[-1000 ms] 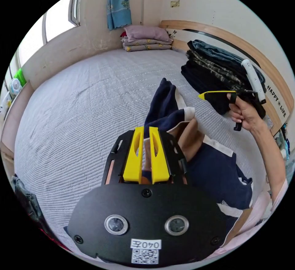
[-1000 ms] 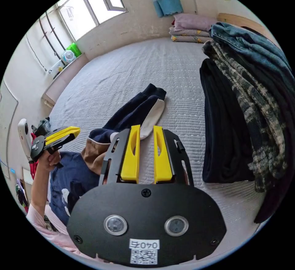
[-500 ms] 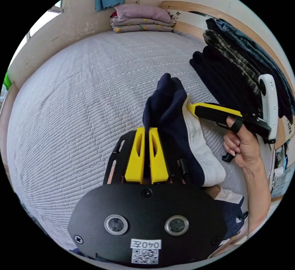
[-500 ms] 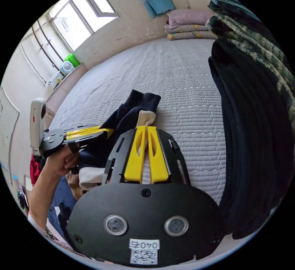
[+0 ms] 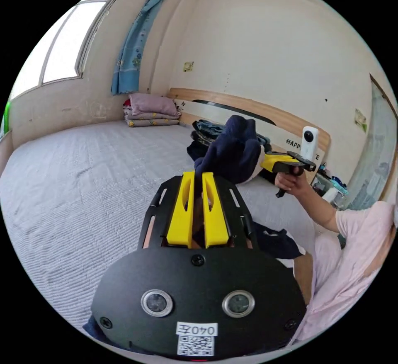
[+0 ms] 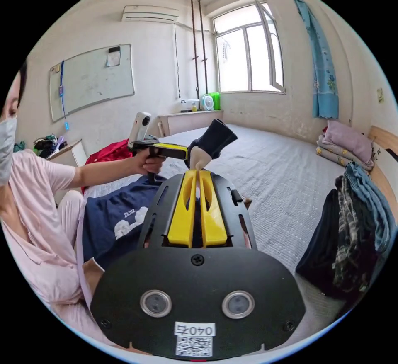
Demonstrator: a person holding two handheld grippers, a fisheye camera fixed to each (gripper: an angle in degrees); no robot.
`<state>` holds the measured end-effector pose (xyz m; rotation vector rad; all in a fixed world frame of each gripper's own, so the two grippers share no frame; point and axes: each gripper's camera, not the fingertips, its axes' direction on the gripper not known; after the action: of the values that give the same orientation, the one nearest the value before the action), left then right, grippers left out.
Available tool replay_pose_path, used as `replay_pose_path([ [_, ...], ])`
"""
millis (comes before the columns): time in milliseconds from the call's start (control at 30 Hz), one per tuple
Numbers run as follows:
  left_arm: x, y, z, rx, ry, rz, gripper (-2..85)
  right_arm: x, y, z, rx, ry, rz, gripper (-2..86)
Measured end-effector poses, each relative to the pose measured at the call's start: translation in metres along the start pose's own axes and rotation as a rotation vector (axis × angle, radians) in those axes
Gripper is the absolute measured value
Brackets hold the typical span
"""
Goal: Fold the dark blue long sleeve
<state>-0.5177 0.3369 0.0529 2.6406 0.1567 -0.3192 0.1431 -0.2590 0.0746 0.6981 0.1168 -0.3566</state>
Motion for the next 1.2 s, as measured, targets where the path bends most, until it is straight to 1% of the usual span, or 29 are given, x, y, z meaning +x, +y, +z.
replay_pose_path([
  [33, 0.007, 0.016, -0.009, -0.014, 0.020, -0.012, -0.7, -0.032, 0.028, -0.011, -0.030, -0.026, -0.002, -1.0],
  [67, 0.021, 0.052, -0.025, -0.059, 0.058, -0.050, -0.9, -0.063, 0.056, -0.018, -0.060, -0.052, -0.005, -1.0],
  [100, 0.034, 0.089, -0.037, -0.101, 0.081, -0.086, -1.1, -0.078, 0.070, -0.019, -0.084, -0.060, -0.009, -1.0],
  [133, 0.041, 0.107, -0.042, -0.117, 0.076, -0.102, -1.1, -0.107, 0.095, -0.015, -0.147, -0.044, -0.026, -1.0],
  [200, 0.058, 0.166, -0.055, -0.196, -0.070, -0.211, -1.2, -0.142, 0.118, 0.006, -0.310, -0.013, -0.084, -1.0],
  [233, 0.061, 0.177, -0.058, -0.210, -0.089, -0.246, -1.2, -0.158, 0.127, 0.023, -0.418, -0.005, -0.112, -1.0],
  [267, 0.065, 0.194, -0.064, -0.234, -0.117, -0.321, -1.2, -0.172, 0.133, 0.033, -0.462, 0.013, -0.140, -1.0],
  [300, 0.074, 0.205, -0.072, -0.220, -0.128, -0.362, -1.2, -0.178, 0.135, 0.037, -0.476, 0.026, -0.159, -1.0],
  [333, 0.081, 0.208, -0.076, -0.206, -0.124, -0.362, -1.2, -0.187, 0.137, 0.041, -0.499, 0.056, -0.178, -0.9],
  [500, 0.150, 0.204, -0.088, -0.209, -0.175, -0.232, -1.2, -0.211, 0.136, 0.033, -0.468, 0.123, -0.235, -0.6],
  [600, 0.178, 0.196, -0.083, -0.224, -0.206, -0.164, -1.1, -0.217, 0.143, 0.036, -0.566, 0.135, -0.236, 2.0],
  [667, 0.191, 0.192, -0.082, -0.226, -0.242, -0.130, -1.3, -0.223, 0.145, 0.028, -0.635, 0.173, -0.185, 4.1],
  [700, 0.199, 0.191, -0.082, -0.221, -0.261, -0.107, -1.3, -0.226, 0.145, 0.023, -0.634, 0.174, -0.188, 3.6],
  [767, 0.209, 0.190, -0.080, -0.209, -0.270, -0.085, -1.2, -0.236, 0.142, 0.004, -0.557, 0.212, -0.162, 2.1],
  [833, 0.215, 0.189, -0.071, -0.221, -0.240, -0.087, -1.0, -0.242, 0.136, -0.003, -0.515, 0.186, -0.133, 2.4],
  [900, 0.225, 0.188, -0.053, -0.264, -0.197, -0.103, -0.5, -0.249, 0.129, -0.001, -0.495, 0.146, -0.106, 2.7],
  [967, 0.239, 0.185, -0.042, -0.279, -0.209, -0.080, -0.2, -0.260, 0.126, 0.008, -0.482, 0.173, -0.095, 1.2],
  [1067, 0.271, 0.176, -0.026, -0.281, -0.268, 0.035, -0.2, -0.269, 0.125, 0.026, -0.477, 0.224, -0.093, -0.5],
  [1133, 0.289, 0.171, -0.015, -0.309, -0.294, 0.117, -0.3, -0.272, 0.126, 0.036, -0.502, 0.194, -0.082, -0.8],
  [1167, 0.300, 0.170, -0.005, -0.348, -0.296, 0.171, -0.5, -0.274, 0.128, 0.042, -0.540, 0.167, -0.079, -0.9],
  [1200, 0.309, 0.173, 0.005, -0.425, -0.283, 0.211, -0.6, -0.275, 0.130, 0.045, -0.568, 0.157, -0.079, -0.9],
])
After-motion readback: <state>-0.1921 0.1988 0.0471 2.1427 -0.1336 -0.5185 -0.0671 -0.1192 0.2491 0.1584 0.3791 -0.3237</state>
